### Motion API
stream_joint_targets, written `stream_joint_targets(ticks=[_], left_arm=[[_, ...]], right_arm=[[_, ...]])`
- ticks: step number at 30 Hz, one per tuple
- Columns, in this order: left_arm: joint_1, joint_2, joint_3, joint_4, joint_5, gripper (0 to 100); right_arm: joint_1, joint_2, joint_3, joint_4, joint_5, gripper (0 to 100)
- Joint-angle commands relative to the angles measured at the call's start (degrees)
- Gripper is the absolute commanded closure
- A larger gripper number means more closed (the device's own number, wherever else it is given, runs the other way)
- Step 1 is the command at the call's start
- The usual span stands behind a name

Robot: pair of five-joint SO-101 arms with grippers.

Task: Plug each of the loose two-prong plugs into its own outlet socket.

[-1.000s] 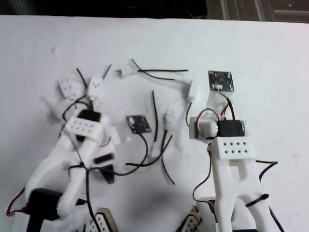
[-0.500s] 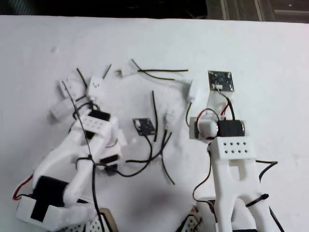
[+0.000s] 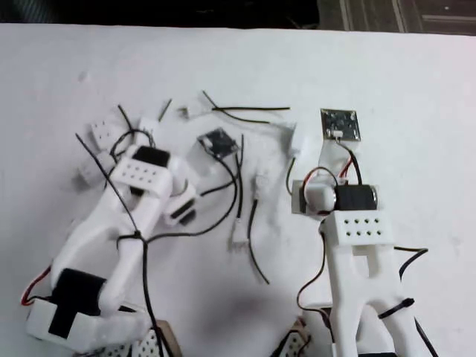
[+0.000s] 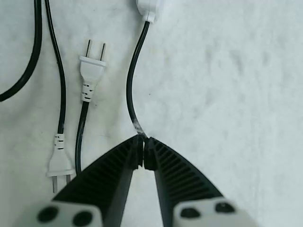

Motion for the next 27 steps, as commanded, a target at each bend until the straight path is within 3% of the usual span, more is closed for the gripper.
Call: stream_joint_targets(ticks=[1,8,13,20,27], left_arm=[[0.13,-0.13,-1.85,-2.46,2.99,97],[0.31,-0.04,0.88,-5.27,5.54,96],[-0.04,4.62,0.79,-4.22,5.54,83],[0.31,9.10,-1.23,-2.02,-0.79,87],[-1.89,9.01,-6.77,2.81,-1.76,75]], right_arm=[[0.66,-1.98,-0.18,-0.04,0.44,98.1],[0.66,-1.98,-0.18,-0.04,0.44,98.1],[0.57,-1.98,-0.18,-0.04,0.44,98.1],[0.48,-1.98,-0.18,-0.04,0.44,98.1],[0.31,-1.63,-0.18,-0.04,0.44,98.1]])
